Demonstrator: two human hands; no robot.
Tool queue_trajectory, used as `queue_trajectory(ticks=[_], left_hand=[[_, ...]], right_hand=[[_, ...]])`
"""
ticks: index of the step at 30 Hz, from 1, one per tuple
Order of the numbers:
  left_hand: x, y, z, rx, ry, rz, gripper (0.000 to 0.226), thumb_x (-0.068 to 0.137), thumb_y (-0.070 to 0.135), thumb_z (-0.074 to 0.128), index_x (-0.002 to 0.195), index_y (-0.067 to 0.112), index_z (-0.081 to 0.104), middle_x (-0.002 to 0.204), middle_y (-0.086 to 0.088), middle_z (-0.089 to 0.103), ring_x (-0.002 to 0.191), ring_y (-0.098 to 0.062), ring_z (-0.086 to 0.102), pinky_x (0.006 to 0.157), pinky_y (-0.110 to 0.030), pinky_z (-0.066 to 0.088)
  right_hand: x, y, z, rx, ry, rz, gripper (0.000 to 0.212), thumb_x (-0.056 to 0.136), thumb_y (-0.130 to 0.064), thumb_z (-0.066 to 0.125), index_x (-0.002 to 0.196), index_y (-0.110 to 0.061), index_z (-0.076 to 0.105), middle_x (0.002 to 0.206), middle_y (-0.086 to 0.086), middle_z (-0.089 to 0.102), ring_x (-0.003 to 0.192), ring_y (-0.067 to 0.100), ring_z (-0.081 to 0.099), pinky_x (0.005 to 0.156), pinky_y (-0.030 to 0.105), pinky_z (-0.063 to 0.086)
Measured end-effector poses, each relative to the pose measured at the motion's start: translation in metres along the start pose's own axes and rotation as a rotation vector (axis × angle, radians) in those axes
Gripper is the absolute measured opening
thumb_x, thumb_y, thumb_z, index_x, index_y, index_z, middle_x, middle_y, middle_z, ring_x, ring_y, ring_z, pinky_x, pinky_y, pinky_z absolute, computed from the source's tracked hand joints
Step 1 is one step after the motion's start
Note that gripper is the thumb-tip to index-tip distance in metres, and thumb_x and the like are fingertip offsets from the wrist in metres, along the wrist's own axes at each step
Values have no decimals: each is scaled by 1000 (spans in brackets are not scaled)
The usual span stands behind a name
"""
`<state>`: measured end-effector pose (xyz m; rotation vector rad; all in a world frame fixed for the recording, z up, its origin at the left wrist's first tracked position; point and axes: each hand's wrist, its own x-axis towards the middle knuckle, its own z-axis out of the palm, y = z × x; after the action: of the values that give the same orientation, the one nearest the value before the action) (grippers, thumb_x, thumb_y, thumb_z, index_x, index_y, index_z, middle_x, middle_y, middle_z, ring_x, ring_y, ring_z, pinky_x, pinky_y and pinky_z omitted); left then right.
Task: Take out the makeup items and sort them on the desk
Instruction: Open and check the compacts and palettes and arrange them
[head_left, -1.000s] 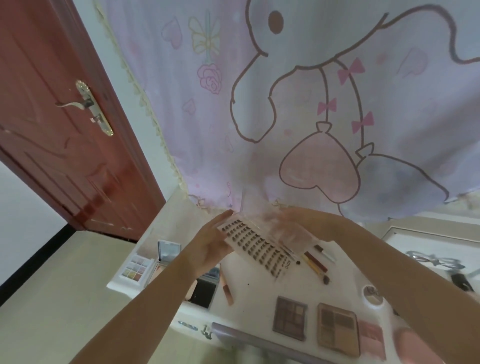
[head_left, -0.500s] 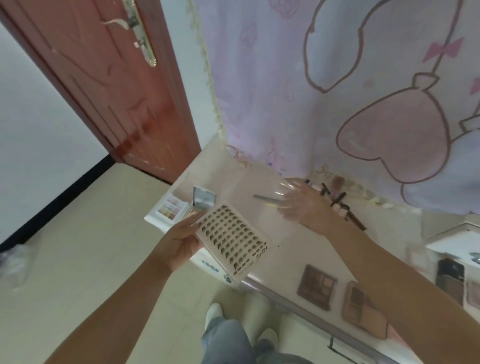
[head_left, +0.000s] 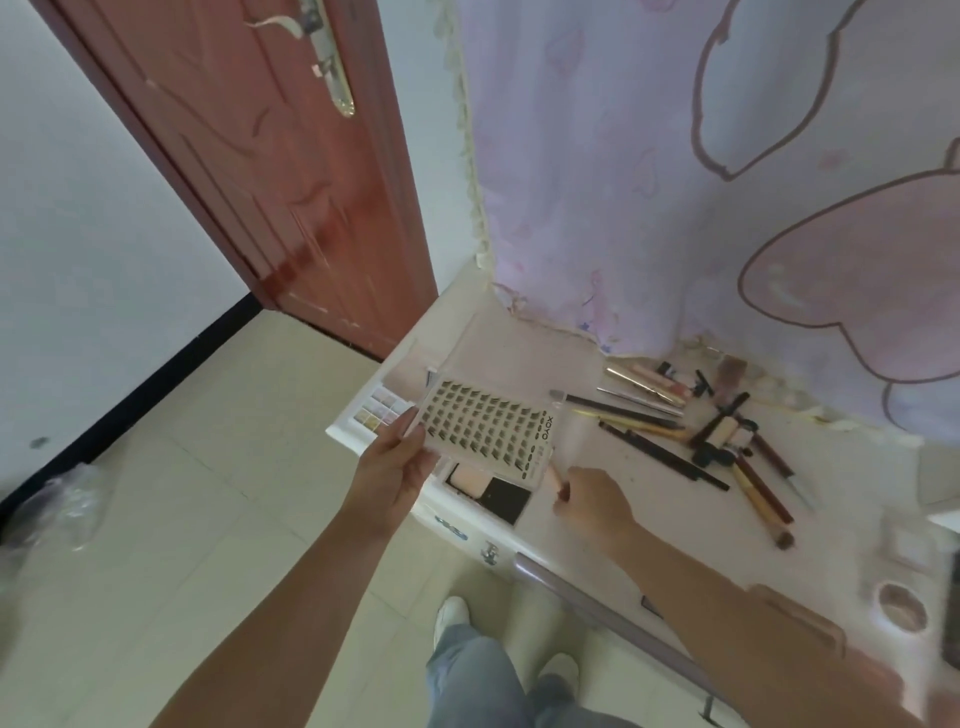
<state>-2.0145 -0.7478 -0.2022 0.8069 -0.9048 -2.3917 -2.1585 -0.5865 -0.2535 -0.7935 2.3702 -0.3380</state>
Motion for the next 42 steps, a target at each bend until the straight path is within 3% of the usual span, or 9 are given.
queue_trajectory(ticks=[3, 6, 11, 14, 16, 21, 26, 34, 42], left_hand=[[2, -2, 6, -7, 39, -36, 44, 92, -5, 37, 75, 9, 75, 79, -5, 75, 73, -12, 72, 58, -20, 57], [7, -10, 17, -35, 46, -68, 23, 86, -6, 47, 87, 4, 68, 78, -6, 74, 73, -13, 72, 57, -20, 57], [11, -24, 31, -53, 16, -136, 54, 18, 15, 93, 69, 7, 76, 79, -11, 74, 73, -18, 73, 55, -23, 57], [13, -31, 36, -35, -14, -153, 63, 11, 18, 95, 70, 8, 77, 80, -11, 74, 73, -18, 73, 55, -22, 57], [10, -35, 39, -8, -46, -170, 62, 12, 18, 95, 71, 8, 77, 80, -11, 74, 73, -17, 73, 55, -22, 57], [3, -47, 39, 96, -147, -243, 64, 20, 20, 95, 79, 8, 76, 85, -10, 74, 78, -17, 72, 61, -22, 58], [-21, -73, 32, 584, -165, -306, 42, 80, -6, 61, 118, 12, 56, 82, 4, 75, 77, -6, 70, 66, -14, 55], [-40, -102, 40, 1338, -175, -169, 42, 83, -1, 58, 124, 4, 54, 106, 0, 61, 97, -14, 59, 81, -14, 45], [-38, -110, 25, 1807, -112, 33, 35, 89, 20, 56, 123, 15, 55, 123, -3, 58, 102, -17, 61, 86, -21, 47]], right_hand=[[-1, 14, -17, -65, 85, 0, 6, 89, -16, 51, 87, -11, 51, 86, 4, 52, 78, 17, 55, 68, 22, 44], [1, 46, -44, -163, 239, 15, 10, 92, -15, 45, 87, -12, 52, 86, 6, 55, 76, 18, 54, 68, 26, 48], [21, 81, -78, -382, 403, 85, 27, 93, -13, 42, 110, -2, 59, 112, 15, 58, 101, 31, 57, 80, 37, 47], [30, 89, -87, -210, 596, 102, 28, 93, -16, 44, 104, 3, 61, 114, 25, 55, 100, 40, 54, 81, 44, 45], [27, 86, -89, 150, 636, 104, 37, 96, -23, 37, 99, 5, 61, 99, 23, 58, 87, 35, 56, 76, 39, 44], [8, 80, -92, 1148, 270, 191, 23, 94, -20, 48, 114, -10, 51, 89, 9, 62, 70, 13, 65, 68, 27, 55], [-22, 108, -81, 1074, 425, 207, 25, 90, 5, 47, 77, -17, 47, 45, -7, 61, 37, -4, 52, 41, 11, 40], [-38, 106, -58, 802, 470, 90, 7, 91, -2, 47, 92, -9, 48, 87, 8, 62, 63, 5, 55, 47, 3, 43], [-44, 91, -44, 851, 506, 2, 12, 91, -3, 48, 88, -15, 49, 91, 10, 63, 73, 4, 57, 54, 5, 47]])
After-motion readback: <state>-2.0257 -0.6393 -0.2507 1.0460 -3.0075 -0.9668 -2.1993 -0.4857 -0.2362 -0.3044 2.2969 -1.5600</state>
